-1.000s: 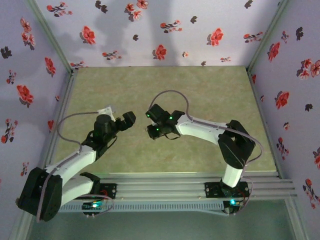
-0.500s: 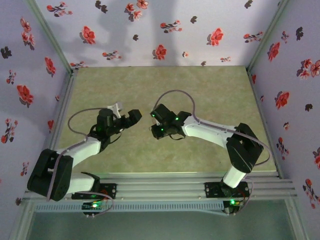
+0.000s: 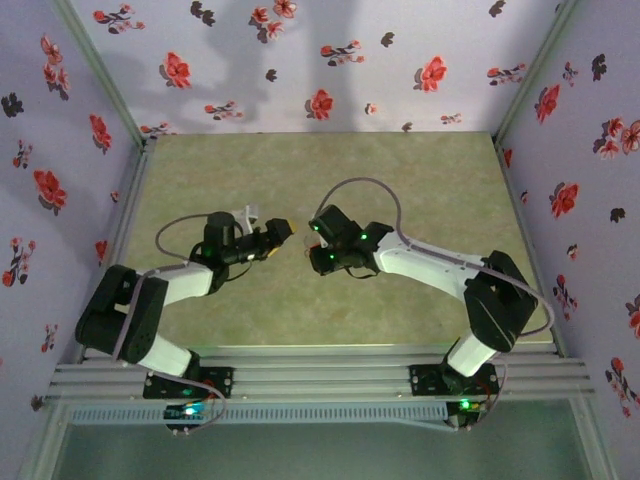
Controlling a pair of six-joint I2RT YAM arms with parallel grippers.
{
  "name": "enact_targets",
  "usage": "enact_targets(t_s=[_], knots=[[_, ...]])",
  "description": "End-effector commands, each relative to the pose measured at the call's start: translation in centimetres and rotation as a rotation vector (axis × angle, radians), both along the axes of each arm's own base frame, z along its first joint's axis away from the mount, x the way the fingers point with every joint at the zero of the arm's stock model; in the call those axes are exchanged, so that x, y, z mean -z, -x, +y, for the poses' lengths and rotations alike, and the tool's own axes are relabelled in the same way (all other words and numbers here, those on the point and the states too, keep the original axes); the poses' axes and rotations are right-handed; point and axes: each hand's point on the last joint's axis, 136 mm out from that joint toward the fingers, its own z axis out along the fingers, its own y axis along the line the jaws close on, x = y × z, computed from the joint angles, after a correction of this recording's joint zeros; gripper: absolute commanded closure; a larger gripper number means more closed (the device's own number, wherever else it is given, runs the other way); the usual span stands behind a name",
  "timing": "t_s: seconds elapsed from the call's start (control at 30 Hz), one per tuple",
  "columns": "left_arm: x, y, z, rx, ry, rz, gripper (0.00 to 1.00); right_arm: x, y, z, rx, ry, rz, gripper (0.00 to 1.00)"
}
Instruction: Lock with the key
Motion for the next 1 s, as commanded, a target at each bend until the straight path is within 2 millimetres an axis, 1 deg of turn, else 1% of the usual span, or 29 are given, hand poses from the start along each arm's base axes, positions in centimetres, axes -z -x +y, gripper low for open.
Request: enact_targets(t_s=[0.0, 0.13, 0.33, 0.47, 0.6, 0.73, 0.97], knots=[[-2.4, -0.4, -1.0, 0.052, 0.076, -0.050, 0.13, -1.2, -0.7, -0.3, 0.013, -0.016, -0.047, 0.88], [-2.2, -0.2, -1.7, 0.082, 0.083, -0.038, 0.18, -1.1, -0.7, -0.3, 0.012, -0.014, -0.044, 0.88], [-2.1, 0.1, -3.0, 0.135, 0.109, -0.016, 0.26, -1.6, -1.1, -0.4, 0.021, -0.019, -0.052, 0.89], [-2.0, 0.3, -3.5, 0.156, 0.114, -0.003, 0.28, -2.0, -1.4, -0.5, 0.028, -0.025, -0.061, 0.90], [-2.3, 0.5, -3.8, 0.170, 0.119, -0.005, 0.30, -1.8, -1.6, -0.6, 0.033, -0.020, -0.057, 0.90], [-2.3, 0.8, -4.4, 0.194, 0.124, 0.000, 0.34, -1.9, -1.9, -0.6, 0.043, -0.027, -0.062, 0.90], [-2.1, 1.2, -5.0, 0.227, 0.116, 0.013, 0.35, -2.7, -2.4, -0.8, 0.061, -0.043, -0.081, 0.91]])
